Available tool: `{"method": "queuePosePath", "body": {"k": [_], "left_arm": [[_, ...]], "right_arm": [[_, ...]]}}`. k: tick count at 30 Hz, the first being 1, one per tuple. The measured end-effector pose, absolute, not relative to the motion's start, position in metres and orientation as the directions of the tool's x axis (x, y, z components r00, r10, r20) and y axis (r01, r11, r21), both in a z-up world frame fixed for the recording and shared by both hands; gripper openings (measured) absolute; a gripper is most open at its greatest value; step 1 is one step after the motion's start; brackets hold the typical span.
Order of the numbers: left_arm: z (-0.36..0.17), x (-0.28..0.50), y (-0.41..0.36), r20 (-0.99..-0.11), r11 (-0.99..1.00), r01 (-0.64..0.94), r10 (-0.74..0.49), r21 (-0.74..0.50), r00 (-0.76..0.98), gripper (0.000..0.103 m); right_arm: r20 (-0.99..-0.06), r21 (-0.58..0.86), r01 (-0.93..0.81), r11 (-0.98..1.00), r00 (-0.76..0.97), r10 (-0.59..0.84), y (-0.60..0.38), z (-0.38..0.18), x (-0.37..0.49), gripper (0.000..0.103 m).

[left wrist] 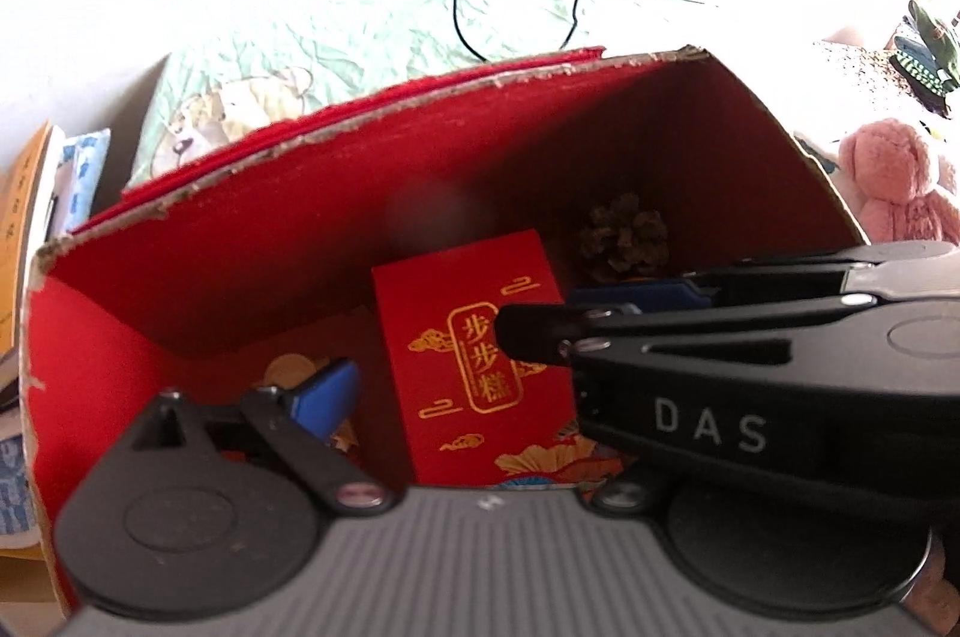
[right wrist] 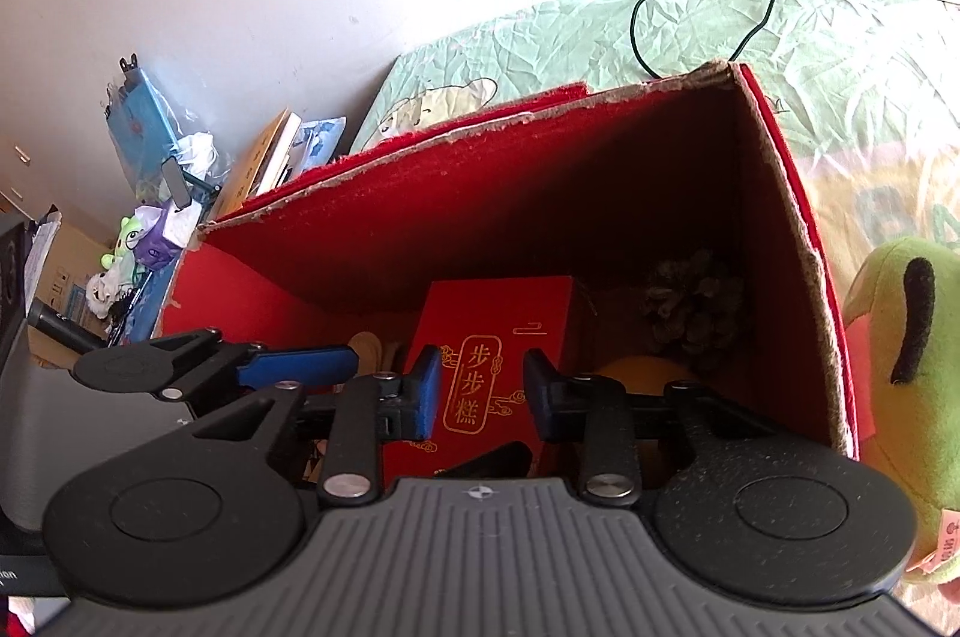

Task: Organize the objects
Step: 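Lower the gift box into the red box and open the right gripper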

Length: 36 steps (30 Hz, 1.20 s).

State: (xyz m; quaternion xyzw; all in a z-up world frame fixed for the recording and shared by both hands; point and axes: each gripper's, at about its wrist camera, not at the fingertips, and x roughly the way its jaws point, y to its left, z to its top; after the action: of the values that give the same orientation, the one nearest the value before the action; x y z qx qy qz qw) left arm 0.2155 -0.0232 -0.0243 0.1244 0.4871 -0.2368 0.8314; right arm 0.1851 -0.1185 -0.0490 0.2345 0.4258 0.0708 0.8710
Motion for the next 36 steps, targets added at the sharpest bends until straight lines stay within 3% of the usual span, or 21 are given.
{"method": "queuePosePath", "body": {"k": [36], "left_arm": [[-0.0202, 0.2075, -0.0247, -0.837, 0.868, 0.492, -0.221, 0.064, 0.5, 0.094]], "right_arm": [[-0.693, 0.425, 0.099, 0.9, 0.675, 0.253, -0.1135, -0.0456, 0.1784, 0.029]]}}
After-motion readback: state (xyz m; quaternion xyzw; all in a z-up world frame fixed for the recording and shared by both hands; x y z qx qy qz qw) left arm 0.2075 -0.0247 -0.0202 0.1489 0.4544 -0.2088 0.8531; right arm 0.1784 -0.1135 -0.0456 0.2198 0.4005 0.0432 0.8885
